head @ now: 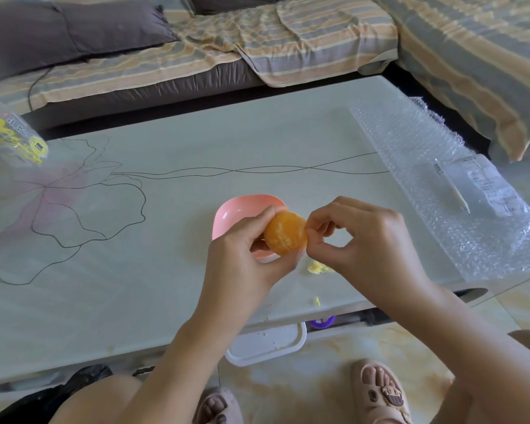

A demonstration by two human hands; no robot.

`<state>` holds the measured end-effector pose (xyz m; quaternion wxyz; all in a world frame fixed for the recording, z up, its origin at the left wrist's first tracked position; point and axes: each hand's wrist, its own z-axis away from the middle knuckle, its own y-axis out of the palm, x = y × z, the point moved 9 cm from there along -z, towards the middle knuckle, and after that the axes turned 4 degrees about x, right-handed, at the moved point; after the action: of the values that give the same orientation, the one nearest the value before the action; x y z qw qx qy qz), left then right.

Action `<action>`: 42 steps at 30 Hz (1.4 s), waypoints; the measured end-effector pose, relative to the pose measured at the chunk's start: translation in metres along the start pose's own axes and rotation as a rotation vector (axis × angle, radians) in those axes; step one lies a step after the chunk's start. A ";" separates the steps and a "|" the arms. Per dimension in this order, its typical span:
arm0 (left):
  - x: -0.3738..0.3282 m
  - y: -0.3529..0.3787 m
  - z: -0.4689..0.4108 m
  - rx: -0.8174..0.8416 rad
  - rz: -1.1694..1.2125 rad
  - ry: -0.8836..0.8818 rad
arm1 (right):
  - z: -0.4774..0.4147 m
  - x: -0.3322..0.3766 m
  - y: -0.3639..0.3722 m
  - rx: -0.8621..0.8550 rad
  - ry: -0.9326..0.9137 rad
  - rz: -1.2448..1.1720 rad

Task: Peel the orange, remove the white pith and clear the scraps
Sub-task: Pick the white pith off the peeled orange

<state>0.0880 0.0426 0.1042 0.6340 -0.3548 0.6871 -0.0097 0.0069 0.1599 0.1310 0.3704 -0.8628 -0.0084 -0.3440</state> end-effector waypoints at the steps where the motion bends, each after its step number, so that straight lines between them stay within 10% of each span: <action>1: 0.000 0.000 0.000 0.008 0.025 -0.008 | 0.000 -0.003 0.000 0.021 0.035 -0.055; 11: 0.017 -0.005 -0.004 -0.005 0.324 -0.138 | -0.003 -0.003 -0.005 0.150 0.020 -0.233; 27: -0.003 -0.007 0.002 -0.121 -0.028 0.043 | 0.003 0.007 -0.012 -0.061 0.004 -0.044; 42: 0.009 0.004 -0.003 0.045 0.367 -0.098 | -0.005 -0.010 -0.013 0.110 0.186 -0.344</action>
<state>0.0838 0.0398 0.0950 0.6657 -0.2096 0.7080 0.1082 -0.0075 0.1688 0.1357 0.3520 -0.7915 -0.1404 -0.4794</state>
